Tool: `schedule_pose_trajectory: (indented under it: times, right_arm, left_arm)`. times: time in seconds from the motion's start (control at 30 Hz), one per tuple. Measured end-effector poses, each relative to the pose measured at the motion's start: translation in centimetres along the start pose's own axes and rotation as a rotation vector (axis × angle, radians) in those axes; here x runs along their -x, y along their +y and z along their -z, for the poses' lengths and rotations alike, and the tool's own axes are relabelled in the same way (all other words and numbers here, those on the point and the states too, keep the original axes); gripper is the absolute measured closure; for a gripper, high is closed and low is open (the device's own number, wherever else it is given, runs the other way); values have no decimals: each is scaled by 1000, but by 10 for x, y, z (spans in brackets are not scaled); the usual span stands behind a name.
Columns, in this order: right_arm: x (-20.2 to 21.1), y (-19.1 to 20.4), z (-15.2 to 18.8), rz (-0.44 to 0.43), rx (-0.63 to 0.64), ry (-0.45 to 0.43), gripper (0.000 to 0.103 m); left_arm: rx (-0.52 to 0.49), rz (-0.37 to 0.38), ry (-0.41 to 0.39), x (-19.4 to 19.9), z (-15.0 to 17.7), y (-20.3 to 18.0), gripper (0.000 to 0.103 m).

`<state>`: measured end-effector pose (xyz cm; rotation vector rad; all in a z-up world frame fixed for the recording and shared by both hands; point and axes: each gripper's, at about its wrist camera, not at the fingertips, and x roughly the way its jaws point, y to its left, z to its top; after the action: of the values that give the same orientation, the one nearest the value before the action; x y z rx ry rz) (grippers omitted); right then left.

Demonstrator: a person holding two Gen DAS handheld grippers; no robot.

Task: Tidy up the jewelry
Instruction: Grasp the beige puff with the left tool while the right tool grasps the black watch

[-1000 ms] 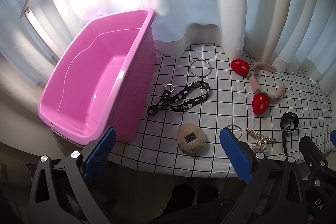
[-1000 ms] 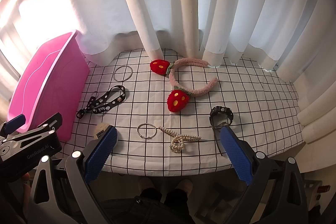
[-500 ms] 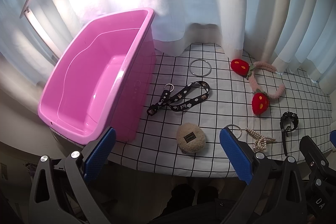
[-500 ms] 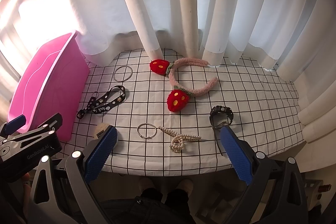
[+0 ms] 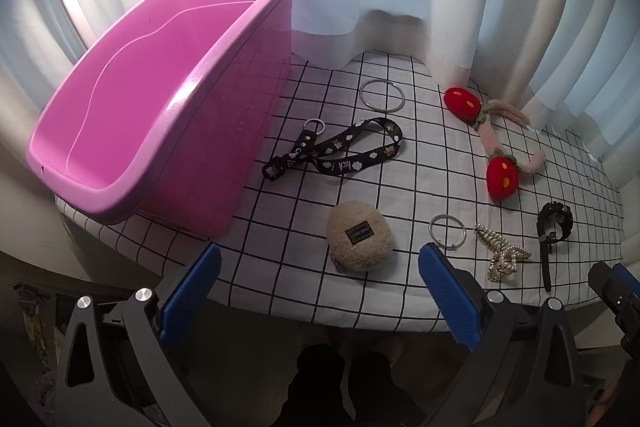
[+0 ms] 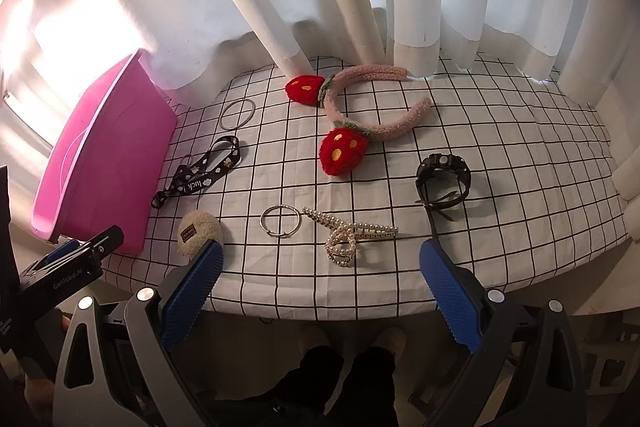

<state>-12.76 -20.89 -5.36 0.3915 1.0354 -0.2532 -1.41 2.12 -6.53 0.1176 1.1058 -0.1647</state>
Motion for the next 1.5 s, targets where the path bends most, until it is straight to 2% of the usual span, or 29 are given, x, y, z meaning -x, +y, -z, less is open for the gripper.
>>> schedule_pose_trajectory:
  times: [0.2, 0.4, 0.67, 1.07, 1.5]
  right_arm:
    - [-32, -44, 10, 5, -54, 38, 9]
    - [-67, -81, 9, 82, -45, 57, 9]
    - [-109, -124, -16, 107, -118, 63, 9]
    - [-147, -133, -20, 111, -112, 107, 9]
    - [-159, -133, -30, 190, -67, 92, 9]
  left_arm:
    - [-51, -6, 28, -32, 20, -19, 6]
    - [-4, 22, 48, -67, 19, -27, 6]
    - [57, 1, 54, -104, 16, -32, 6]
    - [103, -19, 79, -136, 20, -34, 6]
    - [131, -20, 98, -156, 15, -33, 6]
